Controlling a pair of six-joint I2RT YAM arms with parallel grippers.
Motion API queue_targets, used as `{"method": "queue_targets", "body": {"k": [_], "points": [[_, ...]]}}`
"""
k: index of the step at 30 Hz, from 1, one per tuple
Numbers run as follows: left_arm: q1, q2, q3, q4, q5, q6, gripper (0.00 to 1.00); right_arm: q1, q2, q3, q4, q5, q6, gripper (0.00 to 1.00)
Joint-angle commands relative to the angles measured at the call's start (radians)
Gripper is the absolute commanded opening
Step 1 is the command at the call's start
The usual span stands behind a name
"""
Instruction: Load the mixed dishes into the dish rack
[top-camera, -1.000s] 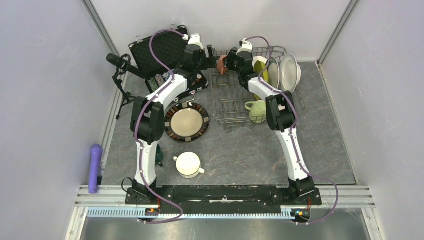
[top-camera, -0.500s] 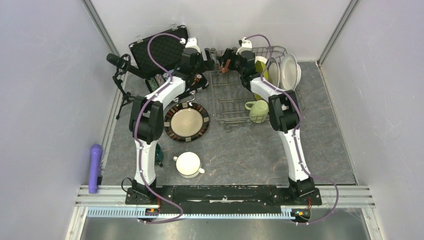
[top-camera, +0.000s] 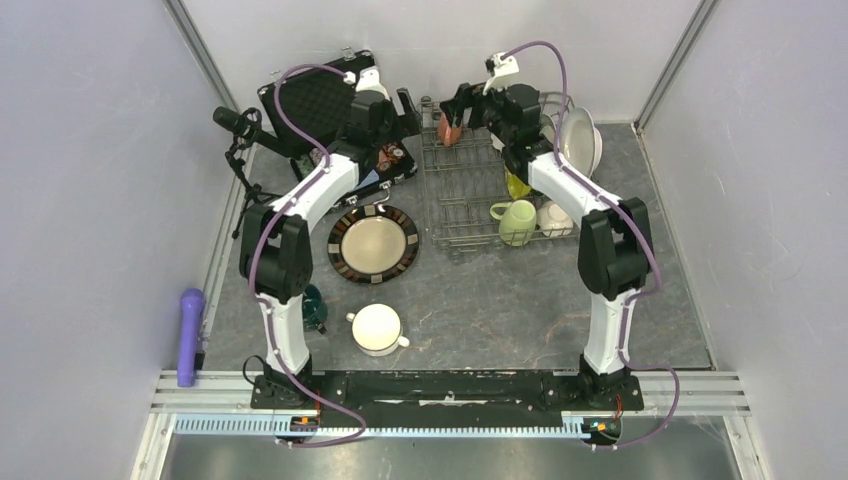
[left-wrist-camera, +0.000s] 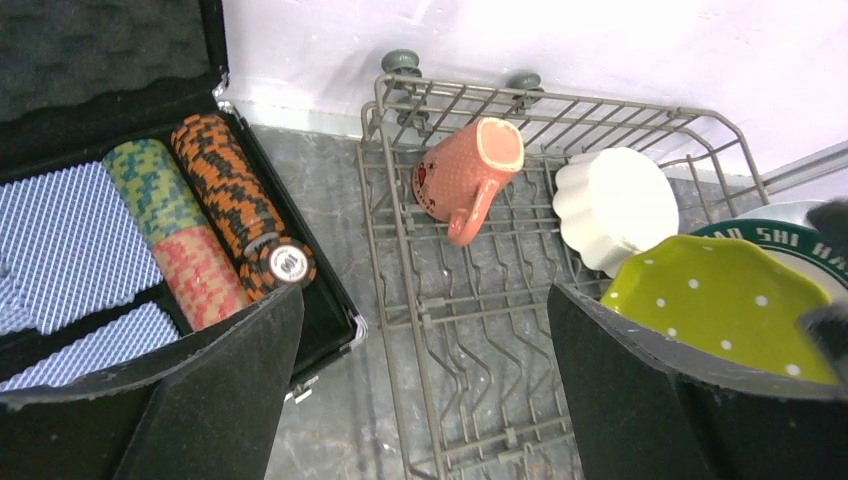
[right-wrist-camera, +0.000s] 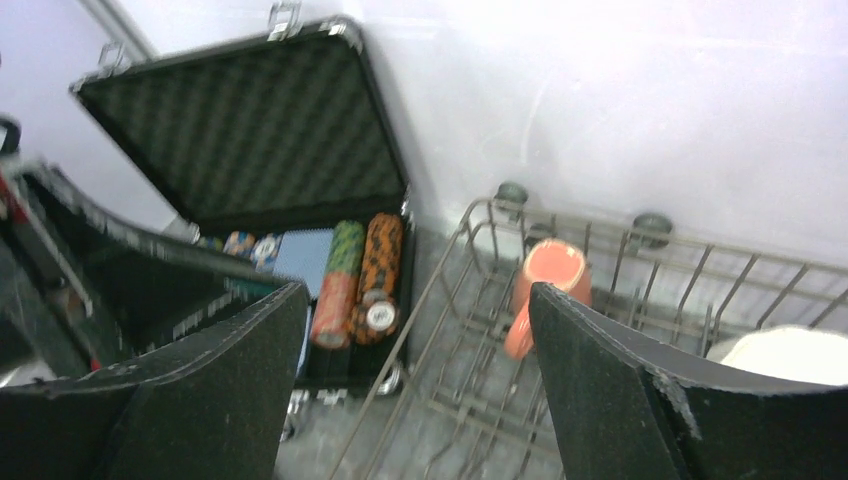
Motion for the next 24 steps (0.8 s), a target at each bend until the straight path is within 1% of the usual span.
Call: {"method": "queue_targets", "body": {"k": [1, 3, 5, 8, 9, 11, 12, 17, 19, 22, 24], "points": [[0.004, -0.105, -0.047, -0.082, -0.037, -0.122, 0.96, 0.029, -0.134, -0.122, -0.056, -0.063, -0.043, 0.86], [0.003, -0.143, -0.076, -0.124, -0.04, -0.162, 0.97, 0.052, -0.211, -0.192, -0.08, -0.081, -0.035, 0.84], [0.003, -0.2, -0.128, -0.169, -0.029, -0.196, 1.0, 0.085, -0.303, -0.296, -0.103, -0.063, -0.017, 0.84], [0.002, -0.313, -0.271, -0.204, 0.005, -0.274, 1.0, 0.14, -0.473, -0.502, -0.082, -0.01, 0.055, 0.84], [0.001, -0.354, -0.313, -0.238, 0.017, -0.328, 1.0, 0.16, -0.53, -0.594, -0.059, -0.004, 0.082, 0.84], [-0.01, -0.435, -0.415, -0.259, 0.059, -0.384, 1.0, 0.193, -0.624, -0.722, -0.031, 0.004, 0.142, 0.84], [-0.024, -0.484, -0.45, -0.279, 0.056, -0.394, 1.0, 0.209, -0.66, -0.772, -0.036, 0.007, 0.156, 0.84], [-0.103, -0.664, -0.574, -0.44, -0.013, -0.33, 1.0, 0.267, -0.837, -0.889, -0.192, 0.058, 0.111, 0.85], [-0.111, -0.714, -0.604, -0.517, -0.034, -0.349, 1.0, 0.283, -0.891, -0.931, -0.232, 0.08, 0.116, 0.85], [-0.115, -0.789, -0.666, -0.57, -0.016, -0.394, 1.0, 0.31, -0.949, -1.023, -0.192, 0.082, 0.198, 0.85], [-0.115, -0.84, -0.731, -0.541, 0.007, -0.401, 1.0, 0.325, -0.973, -1.091, -0.126, 0.085, 0.292, 0.85]]}}
